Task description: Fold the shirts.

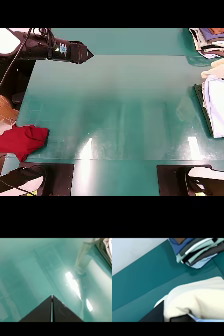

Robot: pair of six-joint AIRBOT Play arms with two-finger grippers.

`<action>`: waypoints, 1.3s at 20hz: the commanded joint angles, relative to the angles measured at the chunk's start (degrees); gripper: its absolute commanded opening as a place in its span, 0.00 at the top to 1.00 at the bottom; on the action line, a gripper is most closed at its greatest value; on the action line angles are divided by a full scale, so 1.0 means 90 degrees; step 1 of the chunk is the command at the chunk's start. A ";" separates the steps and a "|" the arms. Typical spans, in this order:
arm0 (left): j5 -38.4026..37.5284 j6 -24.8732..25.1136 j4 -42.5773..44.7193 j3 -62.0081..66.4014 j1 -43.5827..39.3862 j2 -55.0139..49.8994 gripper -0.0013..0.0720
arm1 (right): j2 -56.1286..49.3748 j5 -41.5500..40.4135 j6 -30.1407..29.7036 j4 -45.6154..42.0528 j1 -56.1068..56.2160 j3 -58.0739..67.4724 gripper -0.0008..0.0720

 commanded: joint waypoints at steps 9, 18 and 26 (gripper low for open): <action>-0.0104 0.0017 0.0005 0.0000 -0.0002 -0.0005 0.95 | 0.2140 0.0984 0.0138 -0.2040 -0.1399 -0.3487 0.96; -0.0148 0.0019 0.0022 0.0000 -0.0002 -0.0005 0.95 | 0.2939 0.1141 0.0143 -0.3327 -0.2050 -0.4694 0.14; -0.0153 0.0019 0.0058 0.0000 -0.0002 -0.0005 0.95 | 0.2948 0.0974 0.0138 -0.1739 0.0806 -0.3509 0.20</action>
